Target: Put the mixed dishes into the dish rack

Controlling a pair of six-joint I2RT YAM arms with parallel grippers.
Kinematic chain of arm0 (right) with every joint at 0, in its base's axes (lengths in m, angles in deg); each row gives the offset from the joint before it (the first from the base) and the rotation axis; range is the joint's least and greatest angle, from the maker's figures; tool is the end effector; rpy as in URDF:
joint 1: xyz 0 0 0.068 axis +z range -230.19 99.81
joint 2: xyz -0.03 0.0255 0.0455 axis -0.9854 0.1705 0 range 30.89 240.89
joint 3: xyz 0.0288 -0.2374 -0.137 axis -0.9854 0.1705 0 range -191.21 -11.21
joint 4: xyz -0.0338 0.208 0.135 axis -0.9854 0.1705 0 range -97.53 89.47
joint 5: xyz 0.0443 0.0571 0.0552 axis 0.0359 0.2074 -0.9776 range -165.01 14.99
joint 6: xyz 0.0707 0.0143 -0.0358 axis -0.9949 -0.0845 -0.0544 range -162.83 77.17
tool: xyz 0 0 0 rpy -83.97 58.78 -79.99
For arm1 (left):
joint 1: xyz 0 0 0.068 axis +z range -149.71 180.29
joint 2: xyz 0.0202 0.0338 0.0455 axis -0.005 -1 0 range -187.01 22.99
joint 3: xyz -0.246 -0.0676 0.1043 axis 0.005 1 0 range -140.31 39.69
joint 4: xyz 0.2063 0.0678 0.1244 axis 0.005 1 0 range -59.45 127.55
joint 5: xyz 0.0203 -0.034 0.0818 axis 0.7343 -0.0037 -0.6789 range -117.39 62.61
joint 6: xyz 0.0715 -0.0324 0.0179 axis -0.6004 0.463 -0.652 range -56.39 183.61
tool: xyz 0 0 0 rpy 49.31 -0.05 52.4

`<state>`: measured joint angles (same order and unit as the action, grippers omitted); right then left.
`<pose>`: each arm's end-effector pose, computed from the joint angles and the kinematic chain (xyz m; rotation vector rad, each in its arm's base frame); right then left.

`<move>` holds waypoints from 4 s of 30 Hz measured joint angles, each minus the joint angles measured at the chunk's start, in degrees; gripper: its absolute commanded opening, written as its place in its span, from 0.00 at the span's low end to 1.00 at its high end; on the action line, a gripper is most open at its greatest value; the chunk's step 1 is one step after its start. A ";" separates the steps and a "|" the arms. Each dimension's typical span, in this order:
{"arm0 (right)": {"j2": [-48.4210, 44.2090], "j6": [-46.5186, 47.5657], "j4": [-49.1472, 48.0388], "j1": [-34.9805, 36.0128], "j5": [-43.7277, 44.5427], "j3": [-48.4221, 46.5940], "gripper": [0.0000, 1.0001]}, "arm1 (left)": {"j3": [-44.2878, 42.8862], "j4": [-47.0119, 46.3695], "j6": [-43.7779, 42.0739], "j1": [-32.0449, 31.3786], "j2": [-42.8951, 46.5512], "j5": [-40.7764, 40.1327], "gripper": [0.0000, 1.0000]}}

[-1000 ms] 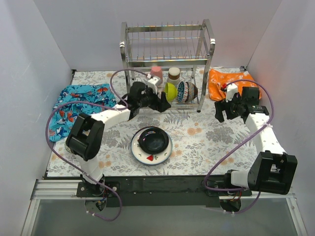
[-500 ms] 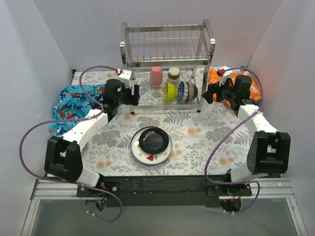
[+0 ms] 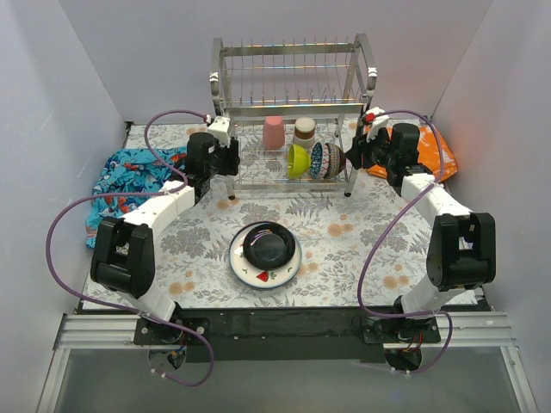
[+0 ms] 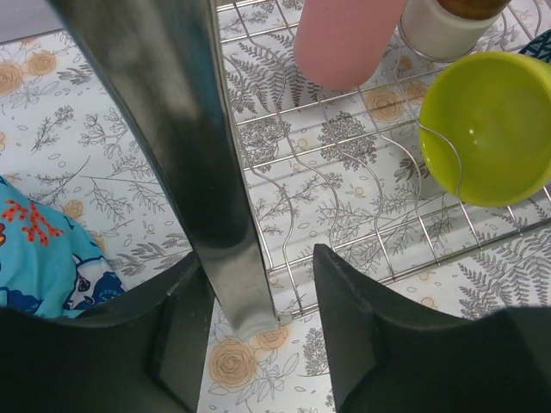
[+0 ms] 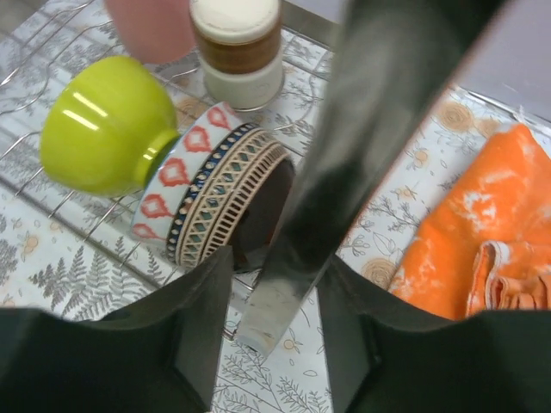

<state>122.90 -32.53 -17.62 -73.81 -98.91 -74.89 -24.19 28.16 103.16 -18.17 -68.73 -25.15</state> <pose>0.3881 0.0717 0.2794 -0.5495 1.7931 0.3461 0.3707 -0.1266 0.2628 -0.3558 2.0512 -0.6731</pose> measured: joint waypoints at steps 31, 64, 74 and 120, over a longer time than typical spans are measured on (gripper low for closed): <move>-22.73 3.89 16.87 0.09 2.78 13.09 0.83 | 20.52 22.75 -8.50 1.29 28.02 11.96 0.83; -30.69 7.50 27.12 0.02 2.47 19.67 0.83 | 19.56 53.40 -38.27 35.69 25.16 2.47 0.44; -31.56 7.26 26.53 0.02 2.75 21.84 0.83 | 23.10 49.62 -37.73 35.67 21.66 -0.09 0.15; -20.20 10.67 37.46 -0.52 14.16 13.16 0.81 | -38.29 30.95 10.34 21.29 -30.03 68.70 0.00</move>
<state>102.70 -21.86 19.84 -74.34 -84.75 -61.73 -62.48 59.11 113.50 3.12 -98.76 43.55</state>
